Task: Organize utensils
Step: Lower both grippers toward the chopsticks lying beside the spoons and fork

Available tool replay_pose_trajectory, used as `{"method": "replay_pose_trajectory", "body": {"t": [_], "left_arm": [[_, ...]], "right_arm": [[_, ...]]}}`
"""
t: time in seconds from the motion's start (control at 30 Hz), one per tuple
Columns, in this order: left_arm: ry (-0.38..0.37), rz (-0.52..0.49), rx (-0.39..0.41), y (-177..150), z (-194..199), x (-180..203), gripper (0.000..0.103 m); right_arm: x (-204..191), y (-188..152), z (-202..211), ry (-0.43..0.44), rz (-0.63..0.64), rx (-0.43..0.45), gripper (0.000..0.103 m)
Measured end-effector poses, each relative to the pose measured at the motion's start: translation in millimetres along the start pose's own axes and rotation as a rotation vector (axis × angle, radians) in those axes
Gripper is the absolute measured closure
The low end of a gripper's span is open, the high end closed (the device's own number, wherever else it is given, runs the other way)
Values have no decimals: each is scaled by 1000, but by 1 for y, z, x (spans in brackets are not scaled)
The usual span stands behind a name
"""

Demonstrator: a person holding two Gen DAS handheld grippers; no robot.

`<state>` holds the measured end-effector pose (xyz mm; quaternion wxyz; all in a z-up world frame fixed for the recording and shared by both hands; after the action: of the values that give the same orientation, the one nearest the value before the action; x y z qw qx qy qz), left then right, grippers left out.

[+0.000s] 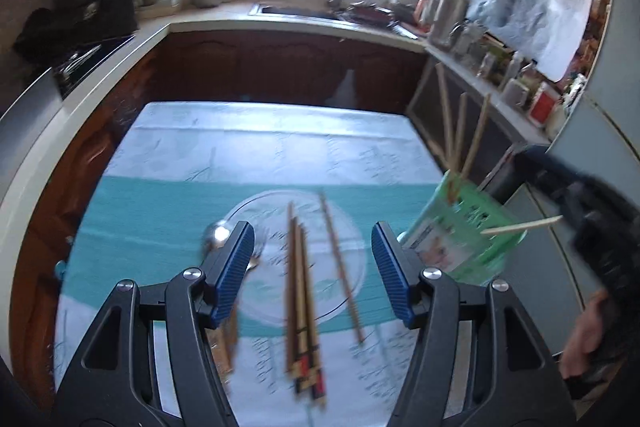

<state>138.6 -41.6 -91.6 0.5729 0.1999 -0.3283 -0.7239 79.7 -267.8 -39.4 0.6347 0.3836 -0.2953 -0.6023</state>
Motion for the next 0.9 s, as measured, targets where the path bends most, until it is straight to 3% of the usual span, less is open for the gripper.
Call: {"method": "replay_pose_trajectory", "body": {"t": [0.27, 0.57, 0.9], "left_arm": [[70, 14, -65, -38, 2, -42, 45], [96, 17, -134, -58, -20, -47, 45], [107, 24, -198, -71, -44, -54, 45]], "right_arm": [[-40, -10, 6, 81, 50, -22, 75], [-62, -48, -33, 140, 40, -187, 75], [-58, -74, -74, 124, -21, -358, 75]]}}
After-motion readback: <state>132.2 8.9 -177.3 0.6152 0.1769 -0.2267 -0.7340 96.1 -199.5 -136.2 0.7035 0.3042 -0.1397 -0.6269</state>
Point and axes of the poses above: each gripper's, at about its wrist camera, not at the fingertips, and z roughly against the way its jaws point, x to its right, y to its top, the point moved 2 cm from there along -z, roughly the way its jaws point, and after that the axes turned 3 degrees about -z, right-handed, at the moved point
